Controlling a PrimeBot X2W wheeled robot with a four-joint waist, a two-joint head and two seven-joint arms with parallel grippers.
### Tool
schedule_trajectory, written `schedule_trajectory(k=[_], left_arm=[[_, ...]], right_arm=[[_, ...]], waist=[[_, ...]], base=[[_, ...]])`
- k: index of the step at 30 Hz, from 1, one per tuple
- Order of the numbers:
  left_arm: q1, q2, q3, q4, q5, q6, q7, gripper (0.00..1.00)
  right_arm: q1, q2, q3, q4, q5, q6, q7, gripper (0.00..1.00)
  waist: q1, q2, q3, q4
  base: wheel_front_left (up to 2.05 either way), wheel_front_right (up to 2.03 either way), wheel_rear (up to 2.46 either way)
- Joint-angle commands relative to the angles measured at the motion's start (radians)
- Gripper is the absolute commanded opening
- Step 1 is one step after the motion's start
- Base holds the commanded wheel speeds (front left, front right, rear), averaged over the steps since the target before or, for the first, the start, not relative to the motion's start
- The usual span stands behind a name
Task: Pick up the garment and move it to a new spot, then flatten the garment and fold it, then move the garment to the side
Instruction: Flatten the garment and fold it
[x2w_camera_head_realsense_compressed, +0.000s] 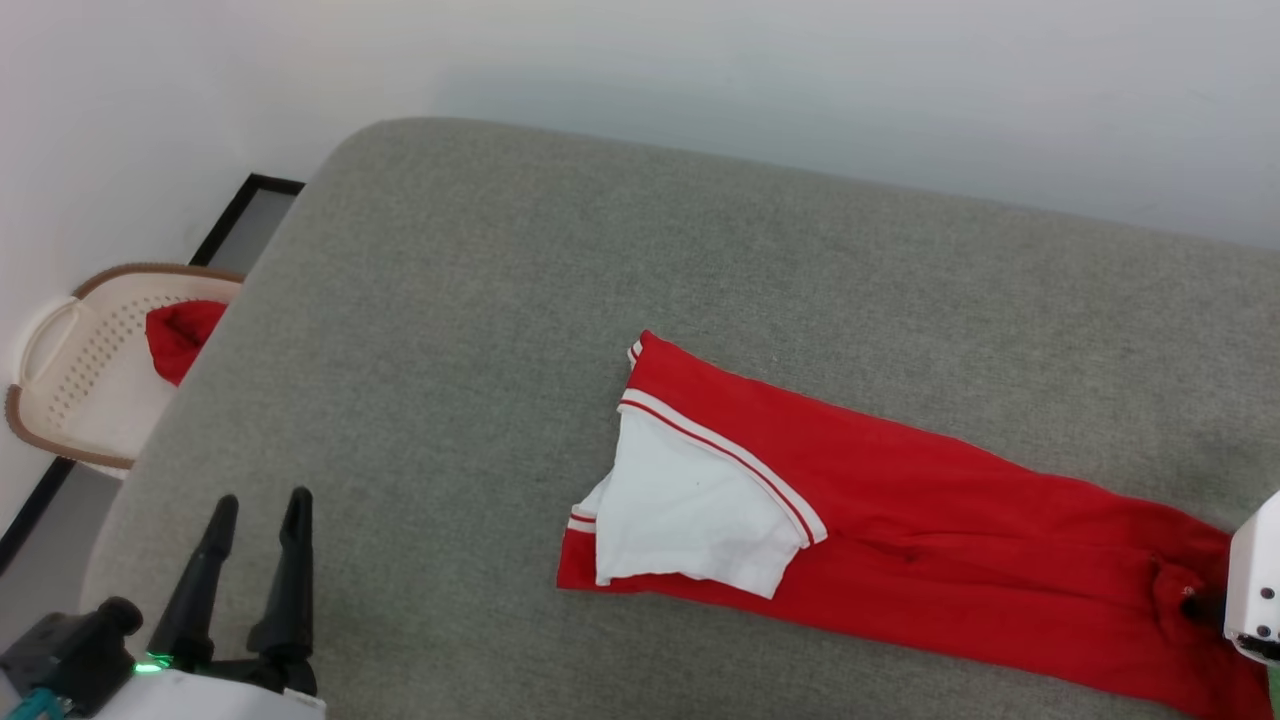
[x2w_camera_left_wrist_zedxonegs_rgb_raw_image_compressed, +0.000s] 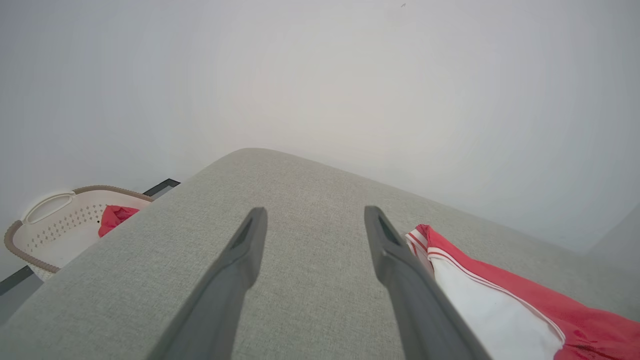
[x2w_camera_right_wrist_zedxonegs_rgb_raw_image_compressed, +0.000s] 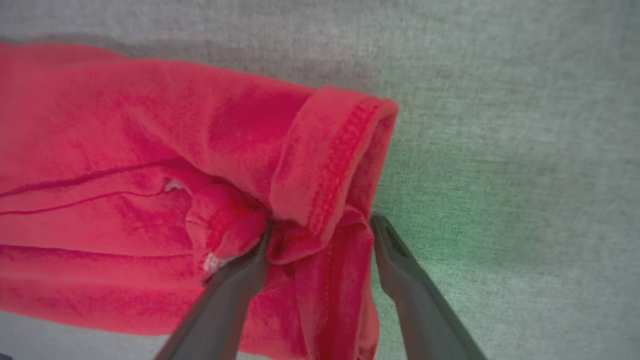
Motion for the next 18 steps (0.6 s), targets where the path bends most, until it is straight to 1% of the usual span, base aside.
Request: schedule_trajectory(k=[1, 4, 8, 14, 18], left_arm=[[0.003, -0.018, 0.017, 0.004, 0.019, -0.015, 0.000, 1.00], [0.004, -0.048, 0.045, 0.007, 0.039, -0.034, 0.000, 1.00], [0.011, -0.074, 0.076, 0.012, 0.064, -0.051, 0.000, 1.00], [0.026, -0.097, 0.115, 0.011, 0.092, -0.070, 0.000, 1.00], [0.037, -0.103, 0.130, 0.008, 0.111, -0.080, 0.000, 1.00]], right_arm=[[0.011, 0.014, 0.034, 0.037, 0.021, -0.001, -0.012, 0.00], [0.011, -0.003, 0.055, 0.053, 0.051, -0.001, -0.022, 0.00], [-0.013, -0.027, 0.075, 0.065, 0.075, -0.001, -0.048, 0.00], [-0.032, -0.077, 0.095, 0.078, 0.094, -0.001, -0.091, 0.00], [-0.035, -0.102, 0.091, 0.101, 0.094, -0.002, -0.119, 0.00]], waist=[[0.0000, 0.0000, 0.008, 0.002], [0.0000, 0.0000, 0.012, 0.002], [0.0000, 0.0000, 0.017, -0.006], [0.0000, 0.0000, 0.007, -0.026], [0.0000, 0.0000, -0.006, -0.048]], base=[[0.00, 0.00, 0.00], [0.00, 0.00, 0.00], [0.00, 0.00, 0.00], [0.00, 0.00, 0.00], [0.00, 0.00, 0.00]])
